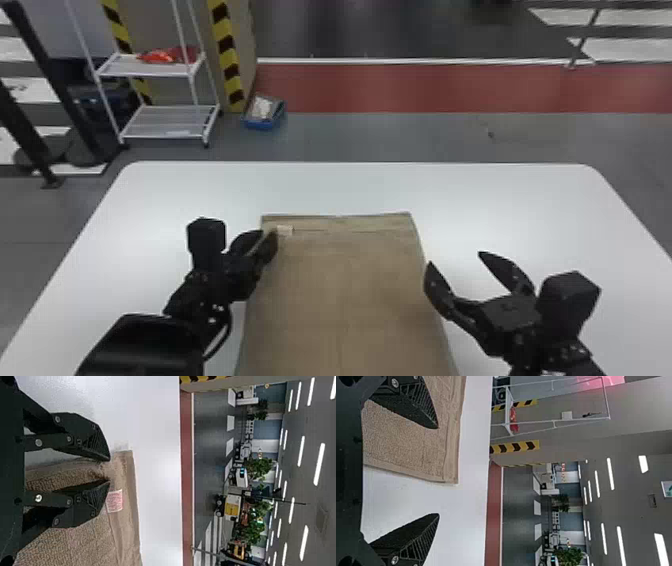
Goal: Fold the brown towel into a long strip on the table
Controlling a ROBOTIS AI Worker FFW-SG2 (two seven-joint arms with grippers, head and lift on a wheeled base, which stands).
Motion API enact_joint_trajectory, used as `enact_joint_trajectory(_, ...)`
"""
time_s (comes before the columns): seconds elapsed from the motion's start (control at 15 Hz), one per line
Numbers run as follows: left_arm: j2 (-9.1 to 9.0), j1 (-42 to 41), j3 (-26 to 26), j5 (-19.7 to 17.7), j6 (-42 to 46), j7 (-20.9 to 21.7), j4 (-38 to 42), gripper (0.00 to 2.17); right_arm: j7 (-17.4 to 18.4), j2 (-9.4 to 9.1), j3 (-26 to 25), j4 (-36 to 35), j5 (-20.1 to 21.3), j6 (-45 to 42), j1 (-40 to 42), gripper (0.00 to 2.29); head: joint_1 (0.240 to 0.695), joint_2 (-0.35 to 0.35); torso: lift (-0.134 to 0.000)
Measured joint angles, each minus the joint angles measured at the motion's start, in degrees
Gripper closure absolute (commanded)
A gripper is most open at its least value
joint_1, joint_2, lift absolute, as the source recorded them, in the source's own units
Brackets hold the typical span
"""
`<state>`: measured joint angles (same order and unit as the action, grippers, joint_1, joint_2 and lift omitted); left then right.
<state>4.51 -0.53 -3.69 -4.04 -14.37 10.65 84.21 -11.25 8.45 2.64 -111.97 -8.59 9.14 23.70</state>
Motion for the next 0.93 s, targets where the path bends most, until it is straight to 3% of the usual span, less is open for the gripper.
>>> enact_joint_trajectory(0.33, -0.04, -1.44, 0.12, 0.0, 0.07, -0.64, 1.67, 1.09, 0.0, 0.13, -0.09, 0.0, -0.35, 0.12, -0.04, 0.1, 0.695, 0.005, -0.112)
enact_joint_trajectory(0.6, -0.04, -8.81, -1.77, 2.73, -2.8, -2.93, 17.05, 1.09, 1.18, 0.12, -0.98, 0.0, -0.67, 1.4, -0.36, 0.1, 0.695, -0.015, -0.112)
enact_joint_trajectory(0.67, -0.05, -11.14, -3.53, 4.12, -5.54, -2.94, 22.21, 1.09, 2.28, 0.1, -1.9, -0.02, -0.8, 2.07, -0.59, 0.1, 0.695, -0.034, -0.112)
enact_joint_trajectory(0.73, -0.04, -12.81, -5.47, 5.56, -8.01, -2.96, 26.08, 1.09, 3.23, 0.11, -2.92, -0.06, -0.93, 2.42, -0.73, 0.1, 0.695, -0.103, -0.112)
enact_joint_trajectory(0.93, 0.13, -15.42, -13.24, 9.7, -16.11, -3.79, 33.41, 1.09, 4.69, 0.08, -7.9, -0.06, -2.73, 3.74, -0.7, 0.1, 0.695, -0.219, -0.112)
